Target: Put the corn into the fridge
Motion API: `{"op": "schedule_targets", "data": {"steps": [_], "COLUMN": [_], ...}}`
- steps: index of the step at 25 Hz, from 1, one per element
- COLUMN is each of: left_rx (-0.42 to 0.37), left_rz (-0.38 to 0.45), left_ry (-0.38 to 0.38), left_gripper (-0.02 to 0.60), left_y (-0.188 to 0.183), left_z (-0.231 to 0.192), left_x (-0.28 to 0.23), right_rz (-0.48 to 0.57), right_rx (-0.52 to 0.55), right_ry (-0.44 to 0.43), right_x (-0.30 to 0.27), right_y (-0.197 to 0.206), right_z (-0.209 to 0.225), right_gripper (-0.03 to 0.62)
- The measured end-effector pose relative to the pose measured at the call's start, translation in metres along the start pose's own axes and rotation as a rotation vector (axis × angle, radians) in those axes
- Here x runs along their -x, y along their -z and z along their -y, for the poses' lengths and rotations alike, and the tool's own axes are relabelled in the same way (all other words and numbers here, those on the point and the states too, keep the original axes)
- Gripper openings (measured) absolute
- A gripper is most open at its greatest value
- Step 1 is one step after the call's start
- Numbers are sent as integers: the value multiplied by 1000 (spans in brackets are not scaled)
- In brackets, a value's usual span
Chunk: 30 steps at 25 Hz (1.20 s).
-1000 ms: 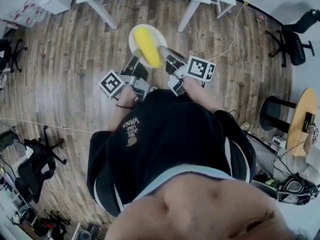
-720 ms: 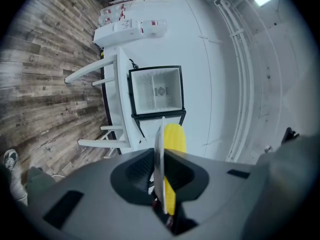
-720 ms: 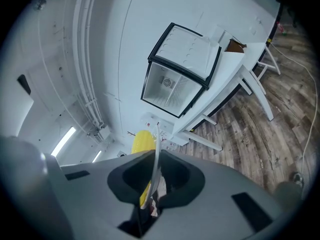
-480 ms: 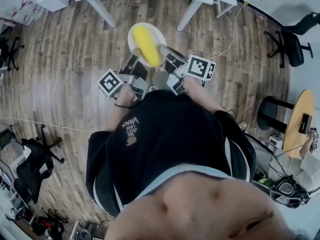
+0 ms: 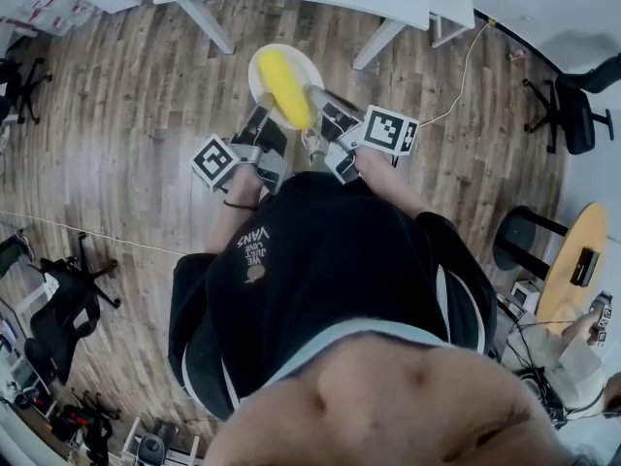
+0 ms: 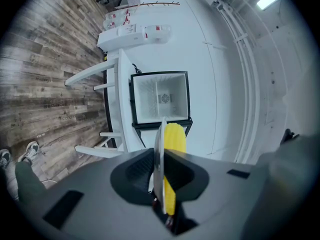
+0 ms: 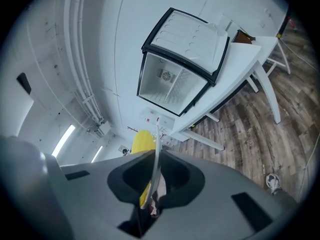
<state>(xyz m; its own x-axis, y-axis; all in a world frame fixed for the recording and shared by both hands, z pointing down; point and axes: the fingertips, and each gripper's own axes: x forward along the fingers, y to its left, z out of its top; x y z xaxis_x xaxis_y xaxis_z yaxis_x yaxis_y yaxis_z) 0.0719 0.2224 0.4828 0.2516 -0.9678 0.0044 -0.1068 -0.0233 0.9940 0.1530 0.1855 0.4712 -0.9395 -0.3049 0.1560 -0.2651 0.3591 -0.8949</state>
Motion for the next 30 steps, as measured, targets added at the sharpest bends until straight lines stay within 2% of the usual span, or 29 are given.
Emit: {"op": "schedule_targets", "data": {"steps": [12, 30], "left_rx": [4, 28], "left_rz": [70, 185], "left_ry": [2, -9], "left_gripper": [43, 43], "left_y": [-43, -87], "left_z": [-2, -11], "left_x": [-64, -130], "right_rz": [-66, -168], "right_rx": [28, 41], "right_ry": [-39, -80], "right_x": [-52, -107], "right_y": [-64, -129], "right_z": [18, 44], "right_gripper": [29, 29]}}
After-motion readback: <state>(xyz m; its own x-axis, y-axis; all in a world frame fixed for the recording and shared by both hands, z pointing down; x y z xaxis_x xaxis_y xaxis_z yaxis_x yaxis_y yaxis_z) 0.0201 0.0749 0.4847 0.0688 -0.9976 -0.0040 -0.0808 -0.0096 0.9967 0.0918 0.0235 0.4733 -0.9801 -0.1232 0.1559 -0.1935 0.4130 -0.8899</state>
